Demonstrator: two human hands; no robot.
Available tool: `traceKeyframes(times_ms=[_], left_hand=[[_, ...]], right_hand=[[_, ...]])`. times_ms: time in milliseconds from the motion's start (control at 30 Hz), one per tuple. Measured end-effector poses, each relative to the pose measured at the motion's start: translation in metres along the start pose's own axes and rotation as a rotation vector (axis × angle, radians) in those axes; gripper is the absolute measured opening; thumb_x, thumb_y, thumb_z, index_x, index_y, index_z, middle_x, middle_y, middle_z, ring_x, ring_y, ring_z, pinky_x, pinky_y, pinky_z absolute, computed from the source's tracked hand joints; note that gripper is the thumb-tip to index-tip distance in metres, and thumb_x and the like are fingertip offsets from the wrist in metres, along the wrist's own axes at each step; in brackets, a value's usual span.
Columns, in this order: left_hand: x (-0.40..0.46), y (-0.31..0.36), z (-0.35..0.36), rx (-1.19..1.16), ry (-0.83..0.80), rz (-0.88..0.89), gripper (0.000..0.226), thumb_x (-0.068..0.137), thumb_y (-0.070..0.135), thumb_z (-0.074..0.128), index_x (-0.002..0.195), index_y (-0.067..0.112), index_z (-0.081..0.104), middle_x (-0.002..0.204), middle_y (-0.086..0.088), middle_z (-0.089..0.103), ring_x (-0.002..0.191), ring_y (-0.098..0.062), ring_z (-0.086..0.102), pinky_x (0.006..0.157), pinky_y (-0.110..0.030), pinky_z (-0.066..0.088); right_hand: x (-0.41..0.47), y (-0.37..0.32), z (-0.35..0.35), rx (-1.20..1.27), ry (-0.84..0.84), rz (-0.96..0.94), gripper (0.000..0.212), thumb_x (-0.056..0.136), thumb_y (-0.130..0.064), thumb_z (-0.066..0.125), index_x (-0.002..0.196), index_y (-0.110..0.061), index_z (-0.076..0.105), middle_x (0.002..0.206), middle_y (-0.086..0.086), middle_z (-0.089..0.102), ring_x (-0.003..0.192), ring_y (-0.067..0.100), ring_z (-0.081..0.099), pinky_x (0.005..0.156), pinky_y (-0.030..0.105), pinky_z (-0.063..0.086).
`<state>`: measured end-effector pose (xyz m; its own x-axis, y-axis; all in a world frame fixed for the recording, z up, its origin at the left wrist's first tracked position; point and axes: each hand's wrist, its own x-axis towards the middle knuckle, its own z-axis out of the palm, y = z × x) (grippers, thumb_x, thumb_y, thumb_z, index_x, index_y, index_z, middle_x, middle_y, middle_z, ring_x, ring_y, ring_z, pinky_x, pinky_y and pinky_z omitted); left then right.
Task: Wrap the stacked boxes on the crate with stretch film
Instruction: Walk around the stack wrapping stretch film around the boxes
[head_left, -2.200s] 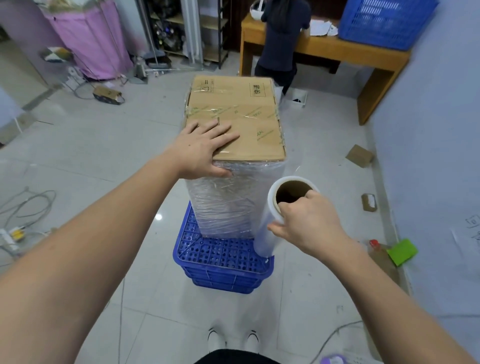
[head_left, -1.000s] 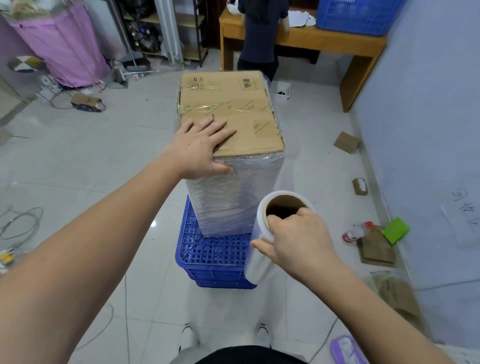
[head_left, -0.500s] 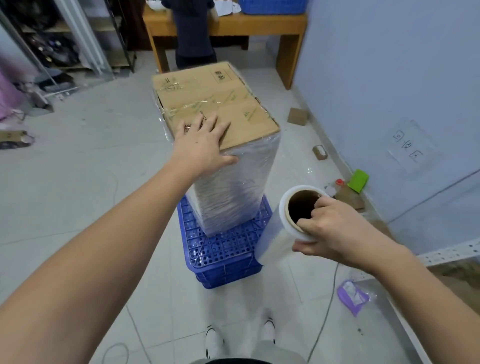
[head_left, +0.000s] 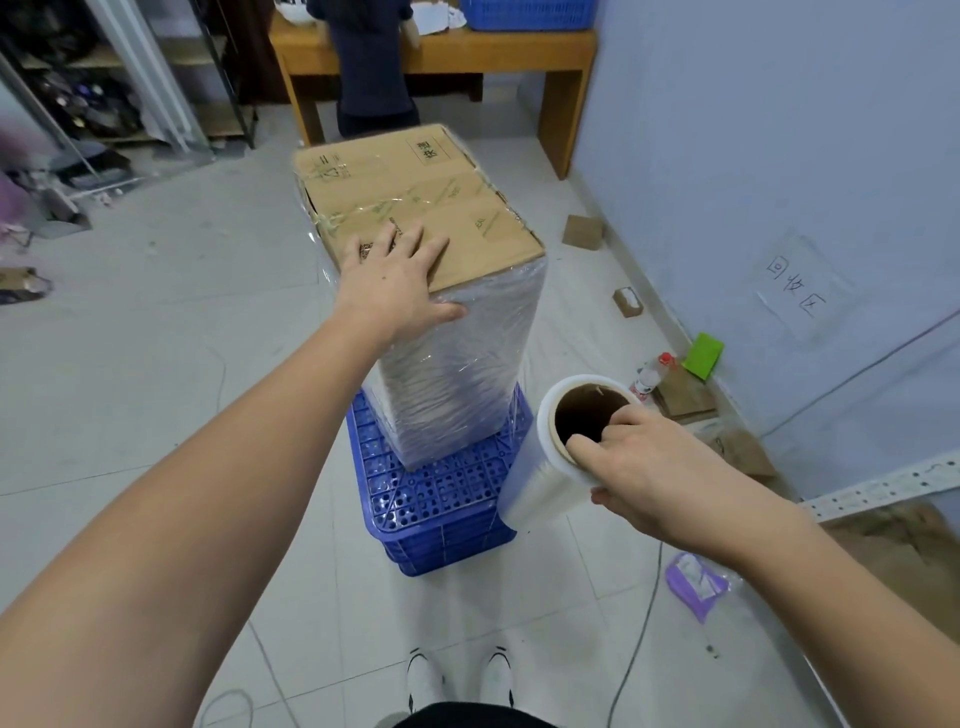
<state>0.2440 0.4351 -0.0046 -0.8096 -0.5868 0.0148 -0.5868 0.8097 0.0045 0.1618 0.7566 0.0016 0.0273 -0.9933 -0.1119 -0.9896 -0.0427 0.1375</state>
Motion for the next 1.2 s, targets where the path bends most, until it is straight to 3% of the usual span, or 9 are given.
traceKeyframes(times_ms=[200, 267, 367, 533, 667, 733, 867, 1033, 1200], left_hand=[[-0.002, 0.000, 0.001, 0.001, 0.013, -0.001, 0.101, 0.084, 0.089, 0.043, 0.164, 0.041, 0.007, 0.174, 0.004, 0.005, 0.160, -0.026, 0.005, 0.126, -0.058, 0.006], [-0.002, 0.000, 0.000, 0.000, 0.015, -0.001, 0.100, 0.084, 0.089, 0.043, 0.164, 0.040, 0.007, 0.174, 0.004, 0.005, 0.160, -0.026, 0.005, 0.126, -0.059, 0.006], [-0.003, -0.001, 0.001, 0.006, 0.015, 0.004, 0.101, 0.084, 0.090, 0.042, 0.164, 0.040, 0.006, 0.174, 0.004, 0.005, 0.160, -0.026, 0.004, 0.126, -0.059, 0.007], [-0.003, -0.004, 0.003, -0.001, 0.041, 0.026, 0.100, 0.083, 0.090, 0.043, 0.163, 0.040, 0.009, 0.174, 0.002, 0.008, 0.160, -0.028, 0.006, 0.125, -0.061, 0.008], [-0.004, -0.013, 0.001, -0.081, 0.070, 0.094, 0.101, 0.078, 0.088, 0.054, 0.161, 0.038, 0.024, 0.172, 0.001, 0.018, 0.158, -0.027, 0.012, 0.123, -0.064, 0.010], [-0.004, -0.020, 0.000, -0.127, 0.056, 0.185, 0.093, 0.081, 0.085, 0.053, 0.158, 0.040, 0.029, 0.171, 0.001, 0.020, 0.158, -0.028, 0.012, 0.122, -0.067, 0.008], [-0.001, -0.049, 0.001, -0.070, 0.014, 0.435, 0.089, 0.085, 0.082, 0.043, 0.161, 0.040, 0.021, 0.173, -0.004, 0.014, 0.159, -0.032, 0.008, 0.123, -0.064, 0.007], [0.009, -0.086, 0.007, 0.036, 0.069, 0.689, 0.096, 0.087, 0.083, 0.041, 0.165, 0.037, 0.009, 0.174, -0.004, 0.010, 0.160, -0.029, 0.008, 0.128, -0.052, 0.009], [0.004, -0.078, 0.015, -0.001, 0.191, 0.648, 0.080, 0.095, 0.080, 0.024, 0.162, 0.035, 0.025, 0.170, -0.003, 0.025, 0.157, -0.028, 0.020, 0.126, -0.050, 0.014]], right_hand=[[0.004, -0.018, -0.001, -0.001, 0.101, 0.304, 0.050, 0.059, -0.016, 0.073, 0.082, -0.021, 0.029, 0.051, -0.007, 0.028, 0.043, 0.022, 0.027, 0.057, 0.035, 0.041], [0.012, -0.025, -0.002, -0.005, 0.106, 0.383, 0.047, 0.072, -0.046, 0.070, 0.084, -0.021, 0.031, 0.051, -0.009, 0.030, 0.044, 0.021, 0.031, 0.060, 0.035, 0.039], [0.028, -0.033, -0.007, 0.020, 0.069, 0.517, 0.058, 0.086, -0.076, 0.037, 0.083, -0.018, 0.034, 0.052, -0.008, 0.038, 0.047, 0.019, 0.038, 0.064, 0.034, 0.031], [0.037, -0.040, -0.026, 0.103, -0.045, 0.719, 0.038, 0.091, -0.054, 0.057, 0.083, -0.020, 0.039, 0.062, -0.007, 0.038, 0.060, 0.019, 0.045, 0.048, 0.030, 0.024], [0.047, -0.054, -0.023, 0.155, -0.050, 0.892, 0.016, 0.091, -0.028, 0.052, 0.089, -0.016, 0.041, 0.062, -0.006, 0.038, 0.057, 0.021, 0.044, 0.048, 0.032, 0.024], [0.060, -0.062, -0.021, 0.154, -0.028, 0.990, 0.026, 0.090, -0.039, 0.053, 0.087, -0.016, 0.041, 0.060, -0.005, 0.041, 0.055, 0.020, 0.045, 0.051, 0.031, 0.028], [0.085, -0.065, -0.023, 0.023, 0.021, 1.183, 0.072, 0.070, -0.089, 0.042, 0.072, -0.017, 0.046, 0.053, -0.004, 0.048, 0.050, 0.018, 0.049, 0.048, 0.029, 0.031], [0.094, -0.063, -0.012, -0.001, 0.092, 1.249, 0.062, 0.082, -0.079, 0.047, 0.073, -0.018, 0.054, 0.065, 0.002, 0.059, 0.065, 0.025, 0.059, 0.054, 0.031, 0.038], [0.082, -0.075, -0.011, 0.079, 0.147, 1.232, 0.058, 0.082, -0.067, 0.058, 0.058, -0.023, 0.028, 0.061, -0.001, 0.047, 0.067, 0.025, 0.048, 0.058, 0.032, 0.037]])
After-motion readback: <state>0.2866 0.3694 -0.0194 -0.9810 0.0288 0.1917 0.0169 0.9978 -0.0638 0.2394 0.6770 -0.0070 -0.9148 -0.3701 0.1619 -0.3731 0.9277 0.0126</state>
